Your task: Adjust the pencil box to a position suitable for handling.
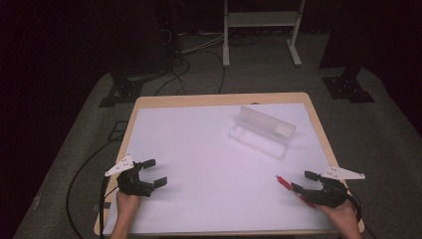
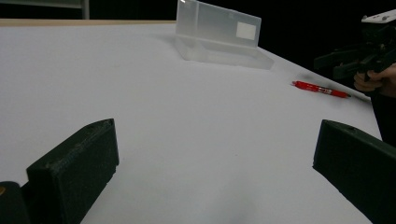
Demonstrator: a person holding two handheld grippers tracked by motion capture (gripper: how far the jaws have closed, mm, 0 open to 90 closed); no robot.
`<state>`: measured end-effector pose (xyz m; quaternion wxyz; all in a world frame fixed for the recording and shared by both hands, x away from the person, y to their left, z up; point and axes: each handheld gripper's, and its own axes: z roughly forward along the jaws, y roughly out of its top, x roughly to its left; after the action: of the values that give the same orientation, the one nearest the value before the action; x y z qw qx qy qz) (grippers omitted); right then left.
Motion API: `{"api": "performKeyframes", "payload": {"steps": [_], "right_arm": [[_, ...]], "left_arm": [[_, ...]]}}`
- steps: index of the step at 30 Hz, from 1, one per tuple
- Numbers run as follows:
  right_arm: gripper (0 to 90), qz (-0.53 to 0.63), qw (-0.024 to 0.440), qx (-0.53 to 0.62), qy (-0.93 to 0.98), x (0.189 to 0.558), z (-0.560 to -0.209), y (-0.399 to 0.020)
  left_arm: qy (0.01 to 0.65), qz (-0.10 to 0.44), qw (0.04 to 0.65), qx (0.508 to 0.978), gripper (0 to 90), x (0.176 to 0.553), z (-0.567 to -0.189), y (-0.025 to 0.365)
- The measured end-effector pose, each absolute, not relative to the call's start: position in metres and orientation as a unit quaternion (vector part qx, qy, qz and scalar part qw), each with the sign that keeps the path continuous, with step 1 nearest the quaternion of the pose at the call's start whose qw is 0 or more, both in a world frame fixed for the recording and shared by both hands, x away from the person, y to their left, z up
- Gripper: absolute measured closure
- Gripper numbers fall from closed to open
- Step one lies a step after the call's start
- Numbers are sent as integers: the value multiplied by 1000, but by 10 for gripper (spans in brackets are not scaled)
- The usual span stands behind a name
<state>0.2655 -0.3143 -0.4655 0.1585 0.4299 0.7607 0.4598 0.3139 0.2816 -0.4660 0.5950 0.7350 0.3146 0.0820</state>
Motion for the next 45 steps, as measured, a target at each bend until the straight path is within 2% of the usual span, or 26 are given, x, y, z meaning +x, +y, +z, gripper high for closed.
{"api": "performKeyframes", "payload": {"steps": [16,33,45], "right_arm": [[221,458,161,382,786,280,-447,-292],[219,450,152,329,816,319,-412,-266],[220,431,140,317,833,343,-410,-252]], "left_arm": [[309,82,595,738,0,313,-466,282],[309,82,594,738,0,312,-466,281],[308,81,597,736,0,313,-466,282]]}}
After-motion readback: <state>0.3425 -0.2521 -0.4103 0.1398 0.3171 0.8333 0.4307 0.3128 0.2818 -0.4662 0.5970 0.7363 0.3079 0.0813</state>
